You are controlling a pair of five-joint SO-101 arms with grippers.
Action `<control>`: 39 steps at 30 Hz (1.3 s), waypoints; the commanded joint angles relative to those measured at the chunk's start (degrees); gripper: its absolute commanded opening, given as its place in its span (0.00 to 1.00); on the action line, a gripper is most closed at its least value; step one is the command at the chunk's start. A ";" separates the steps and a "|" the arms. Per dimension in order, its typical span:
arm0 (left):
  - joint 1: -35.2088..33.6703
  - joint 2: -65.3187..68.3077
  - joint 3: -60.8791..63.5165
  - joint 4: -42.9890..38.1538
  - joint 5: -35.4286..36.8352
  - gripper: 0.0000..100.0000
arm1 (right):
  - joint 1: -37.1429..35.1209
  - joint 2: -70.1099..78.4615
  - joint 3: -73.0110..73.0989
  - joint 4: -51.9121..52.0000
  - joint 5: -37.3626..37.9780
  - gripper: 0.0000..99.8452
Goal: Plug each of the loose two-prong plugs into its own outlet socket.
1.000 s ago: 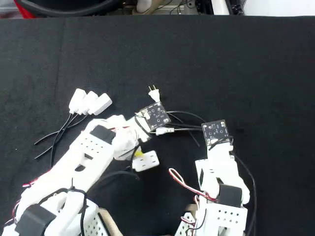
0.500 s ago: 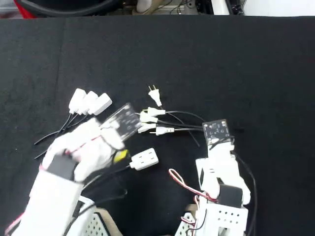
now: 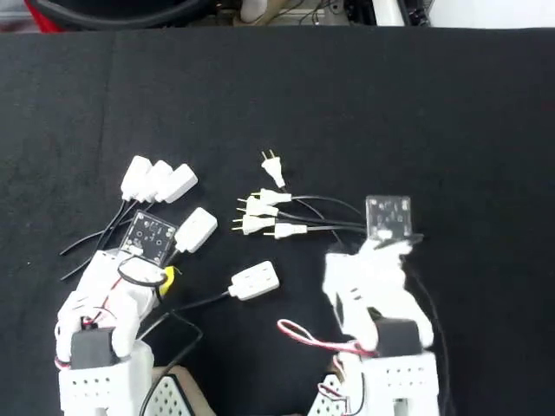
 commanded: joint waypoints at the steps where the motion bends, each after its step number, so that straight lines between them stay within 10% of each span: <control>1: -1.27 0.26 1.01 -1.23 0.53 0.28 | -4.75 16.75 -9.01 -8.18 -9.49 0.14; 12: -3.47 0.26 3.82 -4.84 0.35 0.28 | -10.64 55.96 -21.93 -20.66 -27.87 0.14; 39: -3.47 0.26 4.00 -4.66 0.26 0.28 | -11.87 78.55 -32.13 -34.55 -43.78 0.14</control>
